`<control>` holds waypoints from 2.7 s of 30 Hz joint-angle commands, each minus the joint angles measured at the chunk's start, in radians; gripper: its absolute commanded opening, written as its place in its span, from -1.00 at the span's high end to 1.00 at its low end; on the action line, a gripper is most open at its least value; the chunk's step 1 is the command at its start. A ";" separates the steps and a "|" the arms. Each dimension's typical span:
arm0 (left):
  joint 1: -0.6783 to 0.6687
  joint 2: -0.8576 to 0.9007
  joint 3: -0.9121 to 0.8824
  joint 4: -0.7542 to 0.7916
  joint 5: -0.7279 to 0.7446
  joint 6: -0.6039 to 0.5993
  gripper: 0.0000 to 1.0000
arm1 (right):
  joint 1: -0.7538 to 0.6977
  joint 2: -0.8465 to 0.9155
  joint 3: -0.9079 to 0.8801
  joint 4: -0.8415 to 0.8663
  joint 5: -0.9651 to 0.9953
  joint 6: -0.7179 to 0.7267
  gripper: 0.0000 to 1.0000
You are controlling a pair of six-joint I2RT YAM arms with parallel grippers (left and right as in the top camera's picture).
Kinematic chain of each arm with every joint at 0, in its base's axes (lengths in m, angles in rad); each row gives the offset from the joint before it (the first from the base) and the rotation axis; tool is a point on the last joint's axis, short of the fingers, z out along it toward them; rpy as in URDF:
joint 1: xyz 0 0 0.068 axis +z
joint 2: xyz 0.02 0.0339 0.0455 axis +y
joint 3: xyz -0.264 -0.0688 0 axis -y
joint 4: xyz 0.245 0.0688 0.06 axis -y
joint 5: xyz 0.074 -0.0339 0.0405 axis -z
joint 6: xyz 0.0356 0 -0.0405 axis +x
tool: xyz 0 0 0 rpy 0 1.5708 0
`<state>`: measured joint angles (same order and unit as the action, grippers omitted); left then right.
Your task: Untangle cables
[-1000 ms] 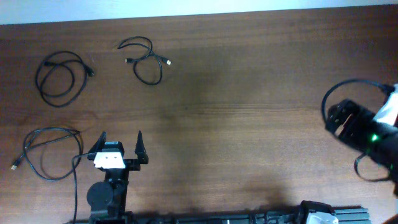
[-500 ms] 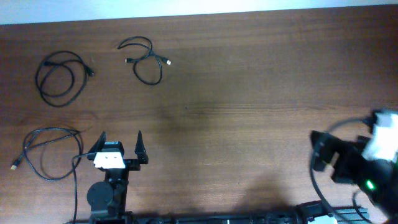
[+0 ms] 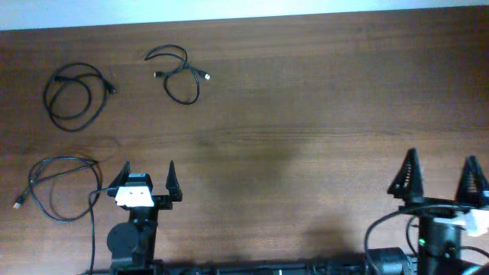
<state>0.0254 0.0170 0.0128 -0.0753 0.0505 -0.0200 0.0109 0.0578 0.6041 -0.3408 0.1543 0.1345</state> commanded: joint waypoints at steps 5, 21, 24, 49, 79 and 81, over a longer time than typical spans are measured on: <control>-0.004 0.000 -0.003 -0.005 -0.006 -0.007 -0.98 | -0.040 -0.054 -0.323 0.301 -0.184 0.159 -0.97; -0.004 0.000 -0.004 -0.005 -0.006 -0.007 -0.98 | -0.037 -0.054 -0.412 0.392 -0.248 0.163 -0.97; -0.004 0.000 -0.003 -0.005 -0.006 -0.007 -0.98 | -0.037 -0.054 -0.412 0.481 -0.249 0.163 -0.97; -0.004 0.000 -0.004 -0.005 -0.006 -0.007 -0.98 | -0.023 -0.054 -0.591 0.671 -0.218 0.223 -0.97; -0.004 0.000 -0.003 -0.005 -0.006 -0.007 -0.98 | -0.023 -0.054 -0.599 0.261 -0.200 0.105 -0.97; -0.004 0.000 -0.004 -0.005 -0.006 -0.007 -0.98 | -0.022 -0.054 -0.599 0.261 -0.200 0.105 -0.97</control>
<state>0.0254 0.0177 0.0128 -0.0753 0.0505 -0.0200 -0.0181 0.0120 0.0105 -0.0711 -0.0502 0.2569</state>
